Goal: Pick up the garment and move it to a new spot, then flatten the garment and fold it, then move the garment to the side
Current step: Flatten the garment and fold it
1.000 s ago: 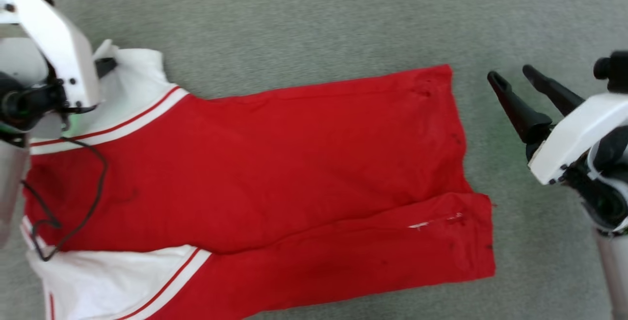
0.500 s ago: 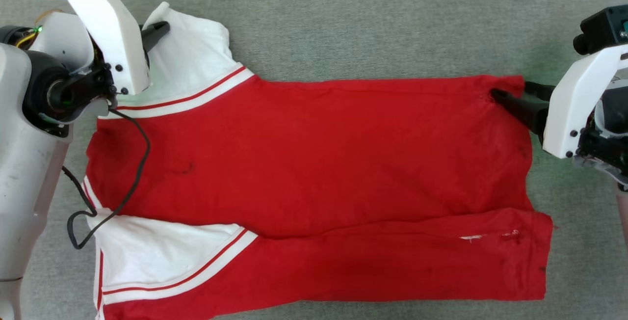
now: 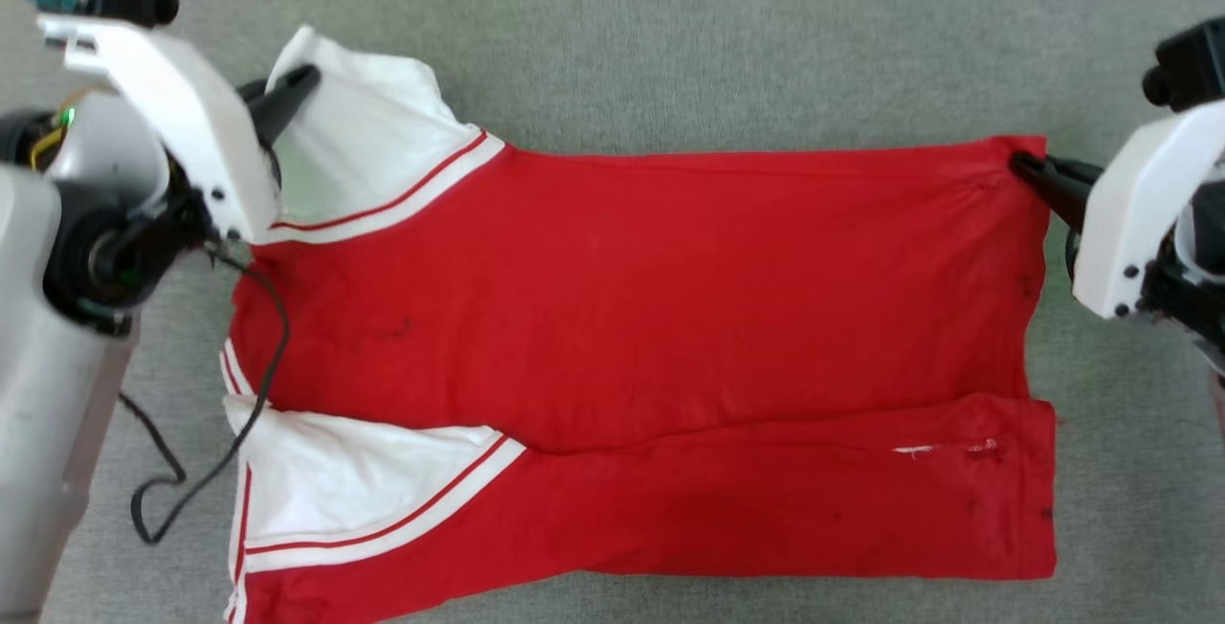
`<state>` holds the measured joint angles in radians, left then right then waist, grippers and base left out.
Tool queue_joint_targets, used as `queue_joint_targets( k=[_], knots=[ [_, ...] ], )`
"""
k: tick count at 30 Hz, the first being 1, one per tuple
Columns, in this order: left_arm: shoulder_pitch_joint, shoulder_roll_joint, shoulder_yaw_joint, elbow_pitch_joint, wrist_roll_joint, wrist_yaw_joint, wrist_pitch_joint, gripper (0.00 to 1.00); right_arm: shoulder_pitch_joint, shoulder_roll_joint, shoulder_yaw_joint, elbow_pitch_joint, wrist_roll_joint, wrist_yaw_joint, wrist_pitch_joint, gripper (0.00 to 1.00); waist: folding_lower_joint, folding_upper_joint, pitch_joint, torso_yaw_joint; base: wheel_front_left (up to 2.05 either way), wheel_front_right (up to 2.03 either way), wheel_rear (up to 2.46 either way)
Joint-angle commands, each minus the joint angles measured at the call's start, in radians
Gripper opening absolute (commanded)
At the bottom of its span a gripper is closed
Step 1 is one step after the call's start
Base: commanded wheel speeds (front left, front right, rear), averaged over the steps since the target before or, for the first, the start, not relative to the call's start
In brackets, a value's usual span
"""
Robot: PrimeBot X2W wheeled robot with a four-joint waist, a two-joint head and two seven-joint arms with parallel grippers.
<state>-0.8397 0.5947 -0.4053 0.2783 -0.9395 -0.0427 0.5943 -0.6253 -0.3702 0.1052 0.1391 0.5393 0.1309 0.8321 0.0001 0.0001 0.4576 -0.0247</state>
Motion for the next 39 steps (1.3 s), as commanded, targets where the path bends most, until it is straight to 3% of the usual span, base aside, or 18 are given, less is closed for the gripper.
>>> queue_joint_targets(
  k=[1,6,12,16,21,22,23,24,33,39],
  knots=[
    [0.042,0.012,0.018,-0.014,-0.012,0.009,-0.023,0.0,0.033,0.003,-0.017,-0.013,-0.001,0.0,-0.018,0.0,-0.0001,-0.0001,-0.046,0.006,0.0,0.0,0.0],
    [0.206,0.04,0.075,-0.094,-0.052,0.035,-0.097,0.0,0.134,0.019,-0.064,-0.059,-0.009,0.0,-0.058,0.0,-0.0001,-0.0001,-0.12,0.012,0.0,0.0,0.0],
    [0.45,0.067,0.107,-0.2,-0.059,0.097,-0.17,0.0,0.291,0.047,-0.104,-0.084,-0.006,-0.001,-0.102,0.0,-0.0001,-0.0001,-0.195,0.02,0.0,0.0,0.0],
    [0.597,0.041,0.098,-0.236,-0.078,0.133,-0.2,0.0,0.393,0.074,-0.127,-0.072,0.004,-0.001,-0.139,0.0,-0.0001,-0.0001,-0.224,0.025,0.0,0.0,0.0],
    [0.725,-0.018,0.079,-0.209,-0.12,0.148,-0.229,0.0,0.495,0.105,-0.139,-0.026,0.015,-0.001,-0.21,0.01,-0.0001,-0.0001,-0.248,0.022,0.0,0.0,0.0],
    [0.737,-0.033,0.081,-0.198,-0.127,0.15,-0.239,0.31,0.51,0.109,-0.133,-0.017,0.016,-0.001,-0.224,0.26,-0.0001,-0.0001,-0.248,0.021,0.0,0.0,0.0],
    [0.755,-0.046,0.075,-0.183,-0.138,0.146,-0.24,0.74,0.52,0.114,-0.126,-0.007,0.022,-0.001,-0.241,0.64,-0.0001,-0.0001,-0.253,0.018,0.0,0.0,0.0],
    [0.768,-0.059,0.071,-0.173,-0.146,0.135,-0.247,1.0,0.535,0.118,-0.123,0.009,0.03,-0.001,-0.256,1.0,-0.0001,-0.0001,-0.259,0.016,0.0,0.0,0.0],
    [0.772,-0.112,0.078,-0.157,-0.08,0.112,-0.41,1.0,0.599,0.093,-0.112,-0.016,0.075,-0.001,-0.369,1.0,-0.0001,-0.0001,-0.282,0.011,0.0,0.0,0.0],
    [0.725,-0.134,0.077,-0.228,0.025,0.132,-0.547,1.0,0.611,0.073,-0.198,-0.121,0.091,-0.001,-0.284,1.0,-0.0001,-0.0001,-0.299,0.015,0.0,0.0,0.0]
  ],
)
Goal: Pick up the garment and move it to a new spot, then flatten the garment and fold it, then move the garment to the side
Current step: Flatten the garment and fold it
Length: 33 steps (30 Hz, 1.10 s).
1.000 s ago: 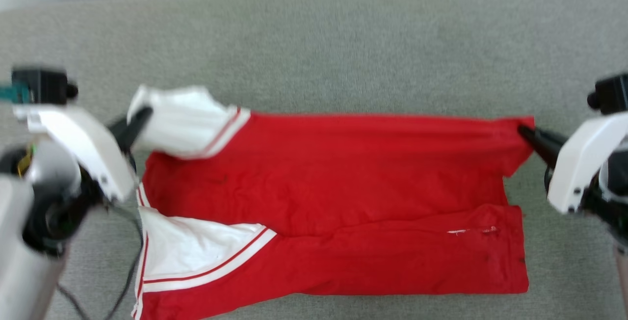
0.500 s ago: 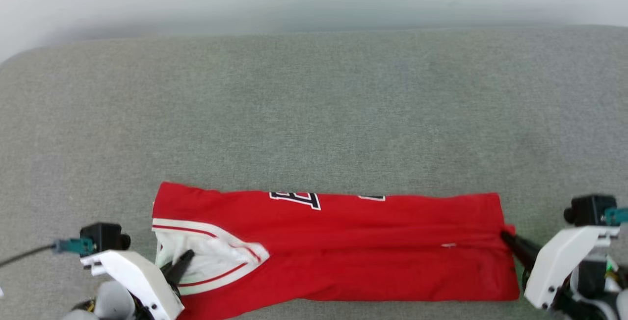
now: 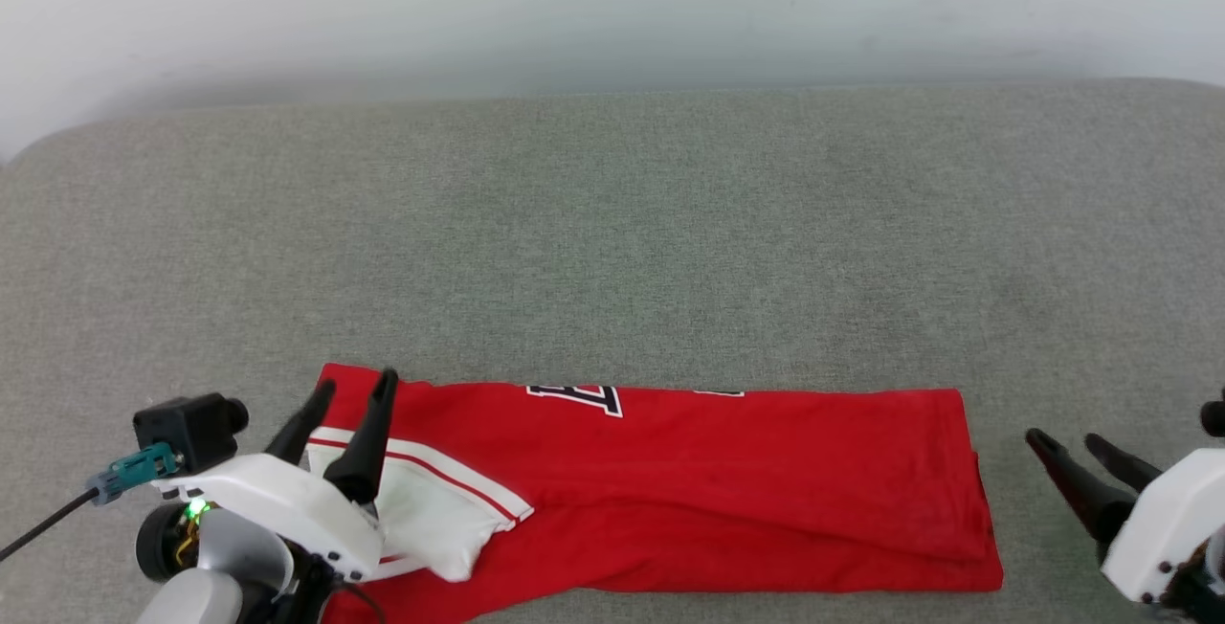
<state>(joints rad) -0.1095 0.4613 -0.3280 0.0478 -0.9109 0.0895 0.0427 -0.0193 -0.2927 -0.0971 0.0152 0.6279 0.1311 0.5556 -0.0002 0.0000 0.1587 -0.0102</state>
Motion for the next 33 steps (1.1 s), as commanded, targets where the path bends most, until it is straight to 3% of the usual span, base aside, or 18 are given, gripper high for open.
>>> queue_joint_targets(
  k=[1,5,6,13,24,25,26,27,33],
  knots=[
    [-0.011,-0.007,0.0,-0.01,0.017,0.009,-0.021,1.0,-0.003,-0.006,-0.012,-0.009,0.003,-0.001,0.019,1.0,0.0002,0.0,-0.004,0.001,0.0,0.0,0.0],
    [-0.041,-0.02,0.009,-0.056,0.122,0.064,-0.139,1.0,-0.023,-0.01,-0.075,-0.04,-0.015,-0.001,0.174,1.0,0.0002,0.0,-0.013,0.018,0.0,0.0,0.0],
    [-0.052,-0.036,0.006,-0.073,0.162,0.084,-0.192,1.0,-0.027,-0.008,-0.098,-0.056,-0.031,-0.001,0.256,1.0,0.0002,0.0,-0.013,0.035,0.0,0.0,0.0],
    [-0.074,-0.049,0.014,-0.129,0.262,0.124,-0.279,1.0,-0.023,0.031,-0.124,-0.078,-0.076,-0.001,0.417,1.0,0.0002,0.0,0.02,0.101,0.0,0.0,0.0],
    [-0.044,-0.04,0.002,-0.19,0.347,0.124,-0.295,1.0,-0.022,0.097,-0.075,0.082,-0.058,-0.001,0.43,1.0,0.0002,0.0,0.059,0.172,0.0,0.0,0.0],
    [-0.042,-0.041,0.001,-0.189,0.348,0.125,-0.295,1.0,-0.02,0.102,-0.066,0.095,-0.045,-0.001,0.427,0.47,0.0002,0.0,0.055,0.171,0.0,0.0,0.0],
    [-0.039,-0.034,-0.002,-0.187,0.353,0.127,-0.29,1.0,-0.018,0.101,-0.057,0.101,-0.04,0.0,0.423,0.16,0.0002,0.0,0.051,0.17,0.0,0.0,0.0],
    [-0.037,-0.032,-0.003,-0.186,0.354,0.129,-0.287,1.0,-0.017,0.096,-0.05,0.105,-0.037,0.0,0.416,0.0,0.0002,0.0,0.048,0.168,0.0,0.0,0.0],
    [-0.035,-0.005,-0.026,-0.182,0.39,0.144,-0.251,1.0,-0.019,0.053,-0.02,0.075,-0.015,0.0,0.366,0.0,0.0002,0.0,0.006,0.147,0.0,0.0,0.0]
  ],
)
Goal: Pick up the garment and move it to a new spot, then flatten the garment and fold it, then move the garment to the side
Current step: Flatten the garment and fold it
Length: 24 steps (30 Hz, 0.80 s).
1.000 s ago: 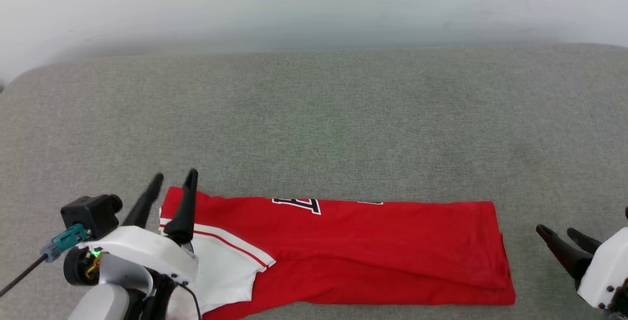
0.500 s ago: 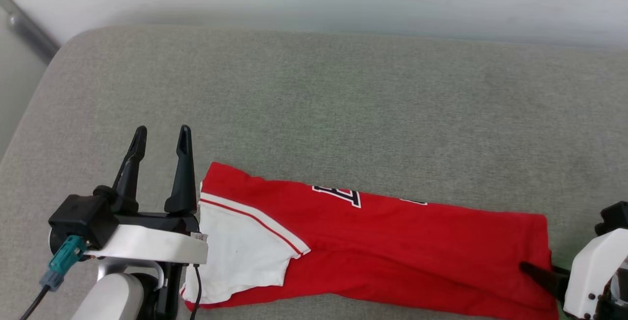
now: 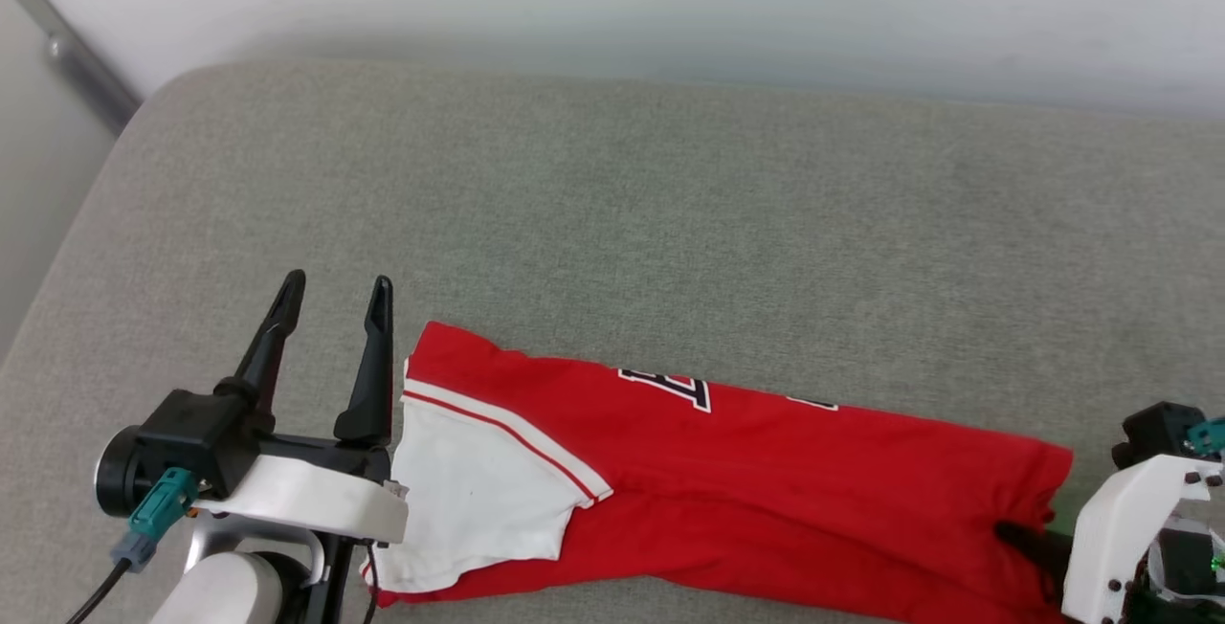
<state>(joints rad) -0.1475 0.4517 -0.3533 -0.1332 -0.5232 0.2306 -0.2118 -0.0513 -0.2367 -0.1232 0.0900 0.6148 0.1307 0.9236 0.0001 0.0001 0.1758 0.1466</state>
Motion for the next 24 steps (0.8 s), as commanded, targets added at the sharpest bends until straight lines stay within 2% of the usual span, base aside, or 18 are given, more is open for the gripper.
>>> queue_joint_targets(
  k=[1,5,9,16,21,24],
  knots=[
    [0.009,0.006,0.0,0.0,0.001,0.007,0.008,1.0,0.01,-0.016,0.012,-0.009,-0.007,0.0,-0.008,0.0,-0.0001,-0.0001,-0.018,-0.016,0.0,0.0,0.0],
    [0.034,0.006,0.006,-0.004,-0.007,0.024,0.017,1.0,-0.003,-0.045,0.019,-0.017,0.004,0.0,-0.03,0.0,-0.0001,-0.0001,-0.052,-0.046,0.0,0.0,0.0],
    [0.076,-0.004,0.016,-0.016,-0.023,0.049,0.02,1.0,-0.01,-0.075,-0.023,-0.021,-0.01,0.0,-0.018,0.0,-0.0001,-0.0001,-0.081,-0.076,0.0,0.0,0.0],
    [0.124,-0.011,0.021,-0.03,-0.039,0.07,0.015,1.0,-0.002,-0.114,-0.238,0.025,-0.034,0.0,0.028,0.0,-0.0001,-0.0001,-0.108,-0.098,0.0,0.0,0.0],
    [0.134,-0.008,0.02,-0.04,-0.036,0.078,0.016,1.0,-0.042,-0.077,-0.35,0.026,-0.028,0.0,0.084,0.0,-0.0001,-0.0001,-0.108,-0.106,0.0,0.0,0.0],
    [0.135,-0.007,0.016,-0.043,-0.033,0.08,0.019,1.0,-0.072,0.006,-0.384,0.029,0.023,0.0,0.164,0.0,-0.0001,-0.0001,-0.107,-0.108,0.0,0.0,0.0]
  ],
)
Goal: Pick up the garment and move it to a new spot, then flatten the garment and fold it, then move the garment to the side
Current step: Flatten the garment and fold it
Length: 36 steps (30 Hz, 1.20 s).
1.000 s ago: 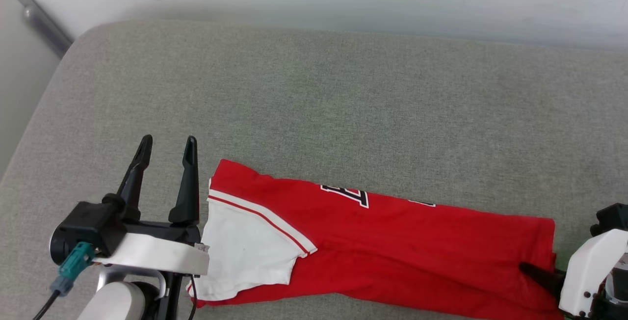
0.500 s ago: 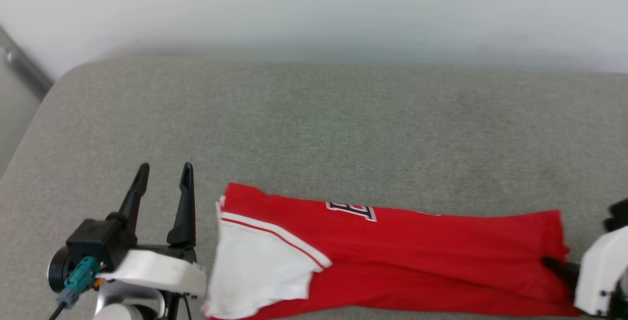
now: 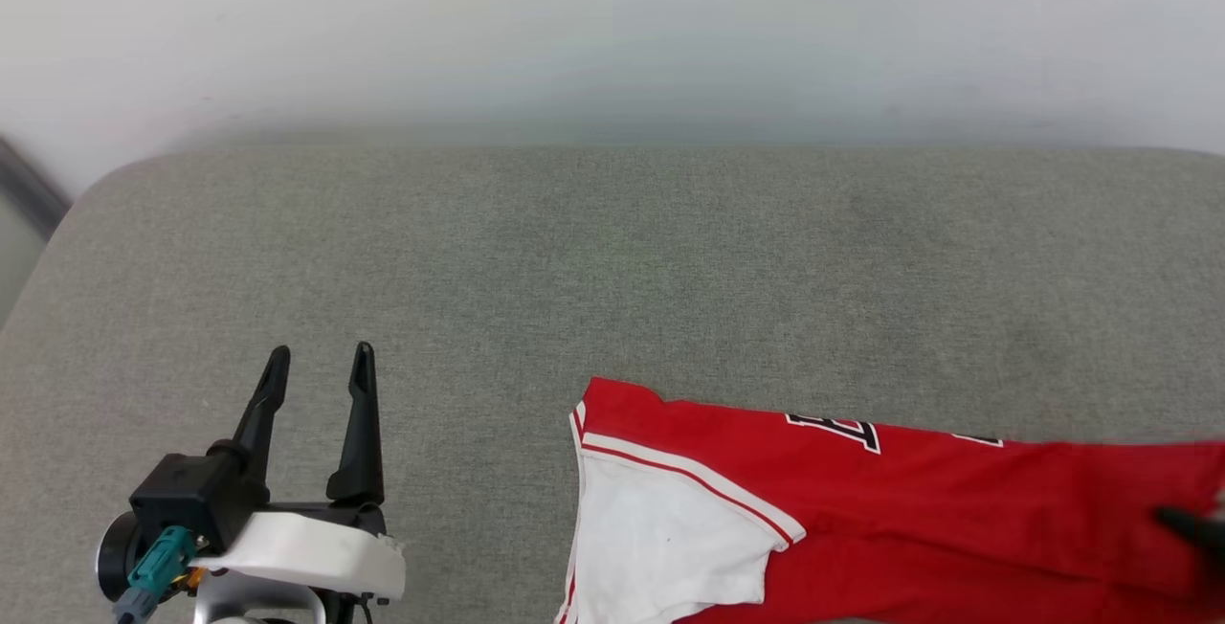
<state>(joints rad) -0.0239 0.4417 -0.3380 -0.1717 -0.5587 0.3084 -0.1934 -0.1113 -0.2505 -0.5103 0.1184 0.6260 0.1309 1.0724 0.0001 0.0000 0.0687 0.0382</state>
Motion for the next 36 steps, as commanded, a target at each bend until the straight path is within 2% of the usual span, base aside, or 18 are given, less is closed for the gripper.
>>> queue_joint_targets(
  k=[1,5,10,15,19,24,27,28,29,30,31,32,36],
  knots=[
    [0.01,0.002,-0.002,-0.005,0.003,0.002,0.001,1.0,-0.021,0.051,-0.006,-0.001,0.038,0.0,0.044,0.0,-0.0001,0.0,-0.001,0.001,0.0,0.0,0.0],
    [-0.004,-0.002,-0.012,-0.006,0.003,-0.001,0.006,1.0,-0.058,0.164,-0.03,-0.006,0.15,0.0,0.158,0.0,-0.0001,0.0,0.001,0.008,0.0,0.0,0.0],
    [-0.03,-0.011,-0.029,-0.003,0.002,-0.009,0.016,1.0,-0.081,0.201,0.029,0.044,0.344,0.0,0.221,0.0,-0.0001,0.0,0.006,0.028,0.0,0.0,0.0],
    [-0.06,-0.021,-0.048,0.011,0.001,-0.025,0.026,1.0,-0.088,0.2,0.23,0.129,0.54,0.0,0.126,0.0,-0.0001,0.0,0.017,0.059,0.0,0.0,0.0],
    [-0.08,-0.026,-0.065,0.025,0.002,-0.033,0.04,1.0,-0.102,0.201,0.414,0.162,0.634,0.0,0.03,0.0,-0.0001,0.0,0.034,0.085,0.0,0.0,0.0],
    [-0.112,-0.037,-0.075,0.037,0.001,-0.045,0.033,1.0,-0.139,0.201,0.604,0.2,0.7,0.0,-0.097,0.0,-0.0001,0.0,0.059,0.111,0.0,0.0,0.0],
    [-0.129,-0.044,-0.079,0.046,-0.001,-0.051,0.027,1.0,-0.169,0.201,0.693,0.231,0.697,0.0,-0.163,0.0,-0.0001,0.0,0.073,0.121,0.0,0.0,0.0],
    [-0.131,-0.046,-0.08,0.051,-0.001,-0.053,0.024,1.0,-0.179,0.201,0.713,0.244,0.684,0.0,-0.188,0.06,-0.0001,0.0,0.076,0.123,0.0,0.0,0.0],
    [-0.133,-0.049,-0.082,0.055,-0.003,-0.055,0.022,1.0,-0.189,0.201,0.729,0.256,0.672,0.0,-0.212,0.49,-0.0001,0.0,0.079,0.124,0.0,0.0,0.0],
    [-0.133,-0.049,-0.082,0.055,-0.003,-0.055,0.022,1.0,-0.189,0.201,0.729,0.256,0.672,0.0,-0.212,0.49,-0.0001,0.0,0.079,0.124,0.0,0.0,0.0],
    [-0.136,-0.051,-0.082,0.059,-0.004,-0.057,0.02,1.0,-0.198,0.2,0.749,0.269,0.664,0.0,-0.224,0.96,-0.0001,0.0,0.083,0.126,0.0,0.0,0.0],
    [-0.138,-0.053,-0.082,0.063,-0.005,-0.059,0.016,1.0,-0.203,0.201,0.762,0.278,0.658,0.0,-0.241,1.0,-0.0001,0.0,0.084,0.127,0.0,0.0,0.0],
    [-0.136,-0.058,-0.078,0.079,-0.01,-0.06,0.004,1.0,-0.227,0.195,0.8,0.277,0.616,0.0,-0.281,1.0,-0.0001,0.0,0.084,0.123,0.0,0.0,0.0]
  ],
)
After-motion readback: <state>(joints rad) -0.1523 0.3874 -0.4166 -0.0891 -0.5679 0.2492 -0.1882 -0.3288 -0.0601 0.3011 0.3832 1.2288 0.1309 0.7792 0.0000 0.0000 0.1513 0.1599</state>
